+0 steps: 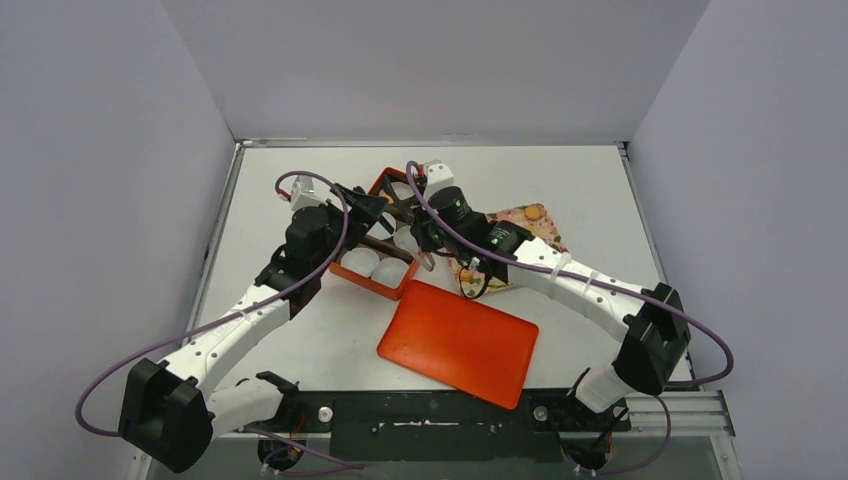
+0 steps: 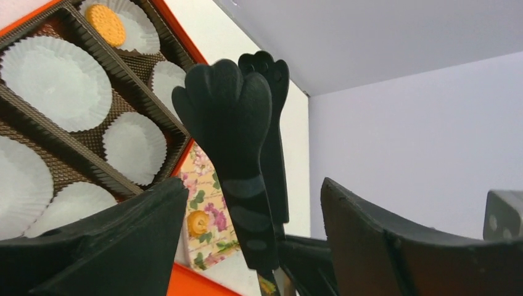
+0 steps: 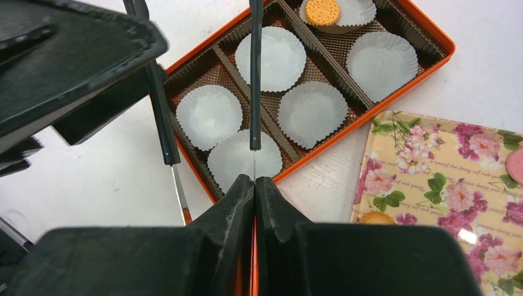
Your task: Pack the cookies
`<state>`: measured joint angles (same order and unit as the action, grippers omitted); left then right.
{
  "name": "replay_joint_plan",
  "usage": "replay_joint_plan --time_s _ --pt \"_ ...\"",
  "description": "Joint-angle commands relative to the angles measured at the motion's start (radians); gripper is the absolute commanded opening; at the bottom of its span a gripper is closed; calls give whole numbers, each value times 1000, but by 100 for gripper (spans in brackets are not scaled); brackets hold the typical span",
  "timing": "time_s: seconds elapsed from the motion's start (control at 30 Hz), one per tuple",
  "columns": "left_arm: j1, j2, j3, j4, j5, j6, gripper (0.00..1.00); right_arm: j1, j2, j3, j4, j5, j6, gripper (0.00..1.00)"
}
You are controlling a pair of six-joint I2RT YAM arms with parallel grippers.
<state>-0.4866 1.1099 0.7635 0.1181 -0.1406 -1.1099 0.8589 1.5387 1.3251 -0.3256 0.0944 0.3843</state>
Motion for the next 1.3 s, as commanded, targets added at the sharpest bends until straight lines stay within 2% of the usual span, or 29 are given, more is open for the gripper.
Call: replay_joint_plan --time_s 0.0,0.1,0.2,0.37,0.43,0.57,0.8,1.03,1.27 --pt "8 32 8 129 31 -80 70 24 -83 -18 65 61 24 0" --pt "8 54 -4 141 48 -142 50 38 -98 -35 63 77 27 0" --pt "8 56 -25 153 47 -196 35 47 -108 -44 60 85 30 0" --pt "6 49 -42 161 56 -273 0 59 -112 -38 44 97 28 0" --pt "6 44 -44 147 53 -305 0 64 -114 -30 32 111 28 0" --pt "6 31 -38 83 39 -361 0 72 -120 0 -12 115 31 11" --pt "6 28 -20 -13 42 -441 0 105 -155 23 -77 134 32 37" --pt "6 28 -16 -17 56 -453 0 112 -132 92 -204 94 17 65" --pt "-4 24 -8 -21 68 -462 0 114 -49 184 -313 89 8 75"
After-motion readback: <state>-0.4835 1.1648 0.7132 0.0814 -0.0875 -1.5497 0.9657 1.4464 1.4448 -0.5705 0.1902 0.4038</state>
